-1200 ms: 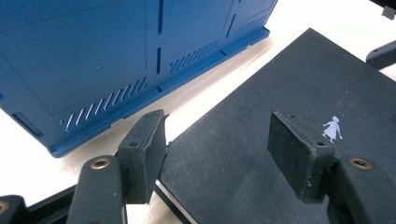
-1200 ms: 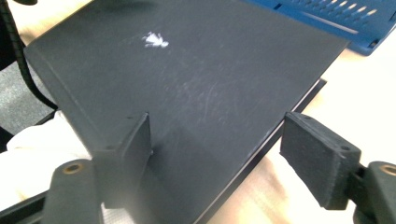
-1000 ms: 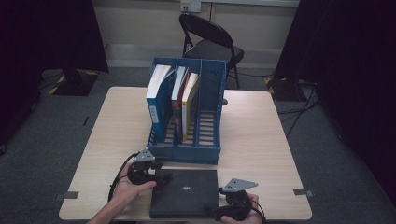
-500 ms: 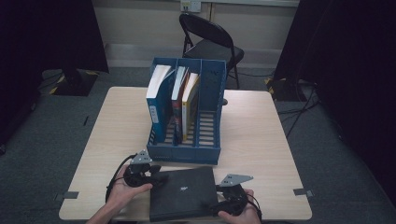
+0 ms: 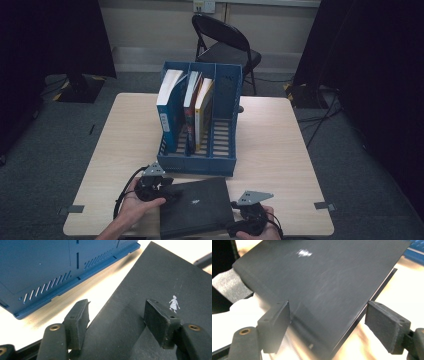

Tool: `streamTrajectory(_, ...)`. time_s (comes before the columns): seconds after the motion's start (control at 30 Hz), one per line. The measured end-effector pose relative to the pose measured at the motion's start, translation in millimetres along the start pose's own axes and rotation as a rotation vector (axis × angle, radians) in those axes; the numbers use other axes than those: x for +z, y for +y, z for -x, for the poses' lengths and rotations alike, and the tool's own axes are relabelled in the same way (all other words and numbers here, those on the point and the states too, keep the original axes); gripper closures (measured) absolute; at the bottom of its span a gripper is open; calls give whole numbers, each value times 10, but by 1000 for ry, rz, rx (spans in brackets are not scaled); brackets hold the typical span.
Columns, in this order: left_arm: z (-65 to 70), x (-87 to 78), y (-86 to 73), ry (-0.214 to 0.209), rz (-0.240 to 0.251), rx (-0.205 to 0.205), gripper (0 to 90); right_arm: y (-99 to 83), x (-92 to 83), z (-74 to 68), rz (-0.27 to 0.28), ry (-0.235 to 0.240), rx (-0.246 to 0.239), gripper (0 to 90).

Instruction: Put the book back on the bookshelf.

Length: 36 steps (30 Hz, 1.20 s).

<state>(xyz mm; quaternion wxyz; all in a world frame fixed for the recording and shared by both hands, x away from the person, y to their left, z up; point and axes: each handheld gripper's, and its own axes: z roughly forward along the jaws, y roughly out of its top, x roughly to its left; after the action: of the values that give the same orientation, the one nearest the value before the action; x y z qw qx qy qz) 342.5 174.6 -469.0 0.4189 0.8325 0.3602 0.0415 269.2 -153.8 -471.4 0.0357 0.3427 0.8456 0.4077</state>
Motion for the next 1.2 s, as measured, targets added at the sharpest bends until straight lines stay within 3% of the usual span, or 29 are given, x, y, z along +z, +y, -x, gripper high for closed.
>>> streamTrajectory(0.07,-17,11,8,-6,-1,-11,367,-26,-20,-54,-2,-29,-33,194)
streamTrajectory(0.13,-23,11,9,-15,-3,-10,372,-43,-22,-66,-7,-35,-40,245)
streamTrajectory(0.23,-9,6,13,-20,-3,0,419,-40,-15,-56,-14,-28,-47,246)
streamTrajectory(0.53,39,-77,-21,1,-25,23,431,-10,-2,18,-17,3,-39,301)
streamTrajectory(0.7,39,-152,-59,-26,-58,35,429,15,-12,84,-8,-10,-32,353)
streamTrajectory(0.9,18,-106,-38,-44,-42,11,445,27,-12,112,-4,-18,-24,366)
streamTrajectory(1.07,64,-6,23,-31,-15,12,464,24,-12,114,-3,-15,-21,367)
streamTrajectory(1.2,61,-35,13,-33,-25,4,503,27,-10,115,-4,-15,-13,379)
